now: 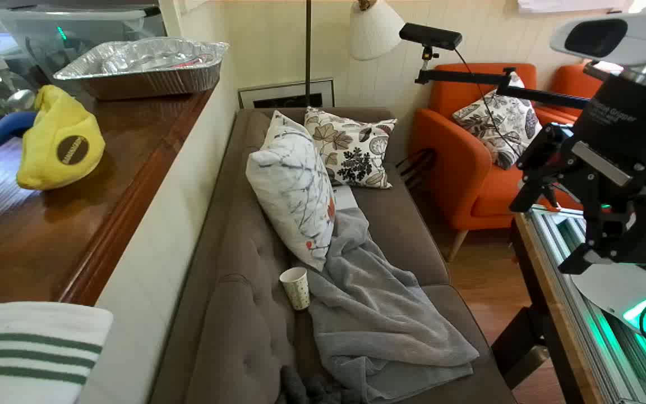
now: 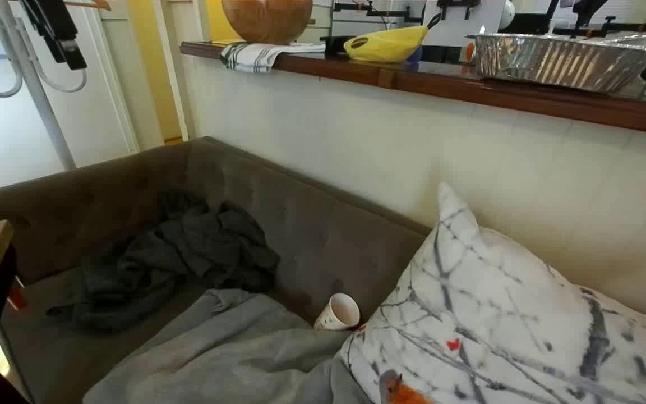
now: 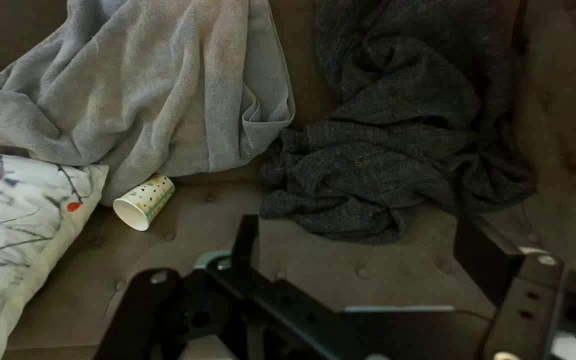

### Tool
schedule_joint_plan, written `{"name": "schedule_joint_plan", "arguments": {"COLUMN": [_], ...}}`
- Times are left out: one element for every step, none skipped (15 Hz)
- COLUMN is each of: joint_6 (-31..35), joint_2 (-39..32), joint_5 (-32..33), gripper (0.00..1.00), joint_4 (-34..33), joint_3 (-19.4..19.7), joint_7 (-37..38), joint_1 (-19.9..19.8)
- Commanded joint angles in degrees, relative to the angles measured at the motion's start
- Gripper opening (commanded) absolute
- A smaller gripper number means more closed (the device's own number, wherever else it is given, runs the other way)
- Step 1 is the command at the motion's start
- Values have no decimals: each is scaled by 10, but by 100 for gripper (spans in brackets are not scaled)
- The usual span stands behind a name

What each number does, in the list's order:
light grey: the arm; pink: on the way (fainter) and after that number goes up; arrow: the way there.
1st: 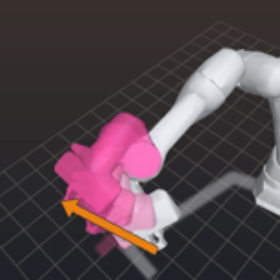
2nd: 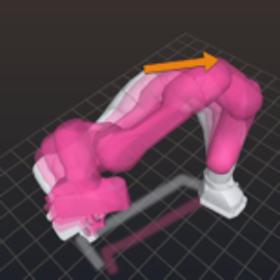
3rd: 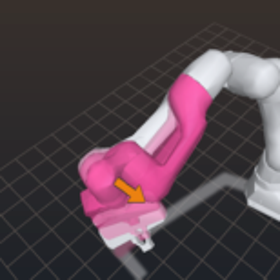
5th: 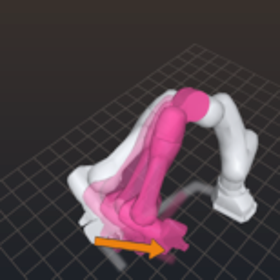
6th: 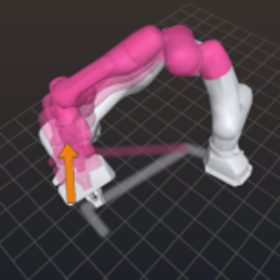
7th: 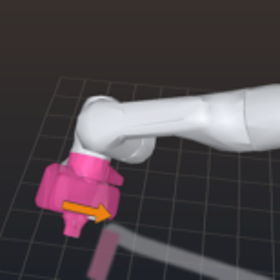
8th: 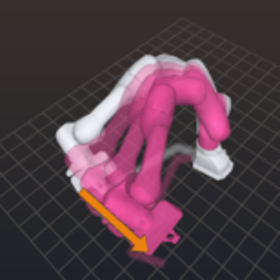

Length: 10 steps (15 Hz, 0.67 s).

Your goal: Put the cup on the countertop

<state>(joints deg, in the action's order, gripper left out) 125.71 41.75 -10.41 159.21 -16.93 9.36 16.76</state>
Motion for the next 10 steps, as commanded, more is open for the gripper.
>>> {"name": "schedule_joint_plan", "arguments": {"joint_6": [-1, -1, -1, -1, -1, 1, 12, 18, 20, 20], "joint_2": [-1, -2, -2, -3, -3, -7, -19, -30, -45, -59], "joint_5": [4, 4, 4, 4, 4, 11, 7, 4, 12, 26], "gripper": [100, 100, 100, 100, 100, 100, 100, 100, 100, 100], "joint_4": [-1, -1, -1, -1, -1, -1, -1, -1, -1, -1], "joint_3": [4, 4, 4, 4, 4, 7, 24, 39, 55, 71], "joint_7": [3, 3, 3, 3, 3, 1, -14, -16, -28, -57], "joint_1": [4, 4, 4, 4, 4, -4, -10, -22, -37, -45]}}
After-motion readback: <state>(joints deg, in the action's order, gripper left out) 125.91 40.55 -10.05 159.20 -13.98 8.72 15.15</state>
